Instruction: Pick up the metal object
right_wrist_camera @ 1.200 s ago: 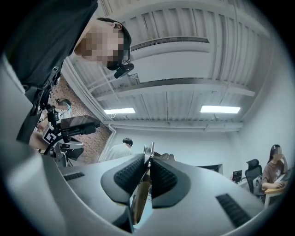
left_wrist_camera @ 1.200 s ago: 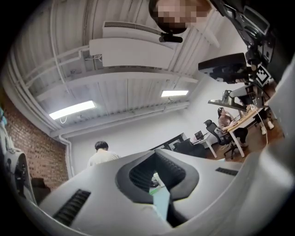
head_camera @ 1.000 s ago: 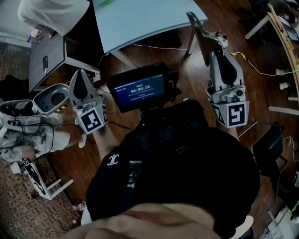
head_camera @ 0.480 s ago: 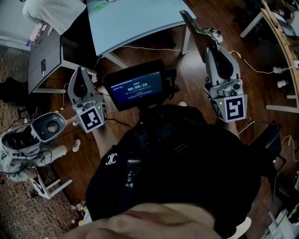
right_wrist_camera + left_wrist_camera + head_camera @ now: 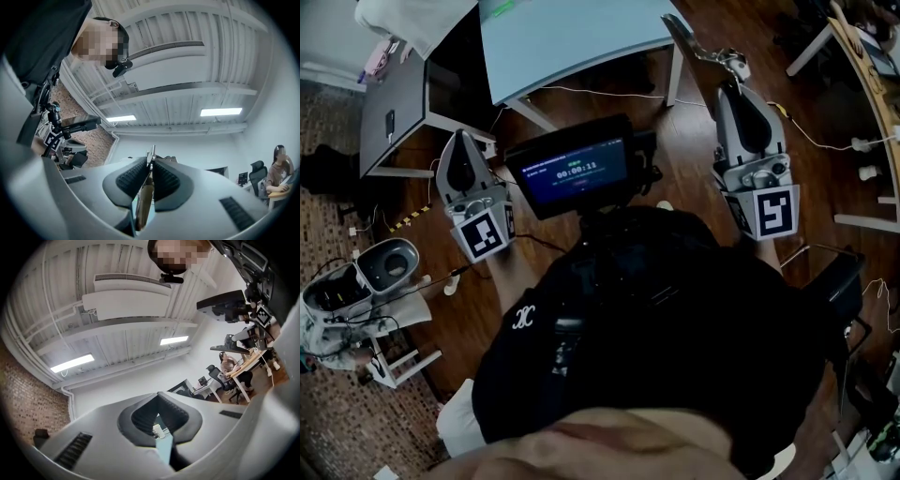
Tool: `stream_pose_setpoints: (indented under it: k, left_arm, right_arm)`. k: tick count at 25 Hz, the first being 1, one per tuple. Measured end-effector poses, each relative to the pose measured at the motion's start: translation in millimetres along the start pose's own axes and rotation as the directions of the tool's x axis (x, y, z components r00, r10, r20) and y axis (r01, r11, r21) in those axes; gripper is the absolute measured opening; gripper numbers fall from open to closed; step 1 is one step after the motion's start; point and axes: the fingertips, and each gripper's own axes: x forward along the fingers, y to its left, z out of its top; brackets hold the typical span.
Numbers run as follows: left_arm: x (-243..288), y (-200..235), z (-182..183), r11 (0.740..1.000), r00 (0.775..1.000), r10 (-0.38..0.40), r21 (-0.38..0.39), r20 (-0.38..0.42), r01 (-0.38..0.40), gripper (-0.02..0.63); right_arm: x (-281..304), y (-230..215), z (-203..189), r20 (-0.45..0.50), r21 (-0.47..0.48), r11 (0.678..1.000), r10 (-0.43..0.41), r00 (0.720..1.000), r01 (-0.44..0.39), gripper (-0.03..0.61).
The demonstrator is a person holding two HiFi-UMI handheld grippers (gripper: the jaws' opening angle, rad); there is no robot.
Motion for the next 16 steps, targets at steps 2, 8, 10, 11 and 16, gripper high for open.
stream_pose_setpoints:
  k: [2, 8, 10, 11, 16]
  left_arm:
    - [-2, 3, 0, 1.0, 1.0, 0.011, -0.01, -0.003, -0.011, 0.012]
    - [-3, 1, 4, 1.0, 1.0, 0.0, -0.007, -0.002, 0.0, 0.012]
    - [-3, 0, 5, 1.0, 1.0, -0.002, -0.007, -0.002, 0.002, 0.012]
    - [-3, 0, 5, 1.0, 1.0, -0.002, -0.01, -0.002, 0.001, 0.012]
    - [-13, 4, 9, 1.0, 1.0, 0.029, 0.004, -0.007, -0.029, 0.012]
  right_arm:
    - [1, 0, -1, -0.004, 0.0, 1.0, 0.005, 1.0, -0.005, 0.02]
    - [4, 0, -8, -0.025, 0.01, 1.0, 0.009, 1.0, -0.009, 0.02]
    - [6, 1, -12, -0.032, 0.013, 1.0, 0.013, 0.999, -0.013, 0.02]
    - [8, 0, -15, -0.036, 0.014, 1.0, 0.014, 0.999, -0.014, 0.02]
    - [24, -1, -30, -0.049, 0.012, 0.998, 0.058, 0.997, -0.057, 0.02]
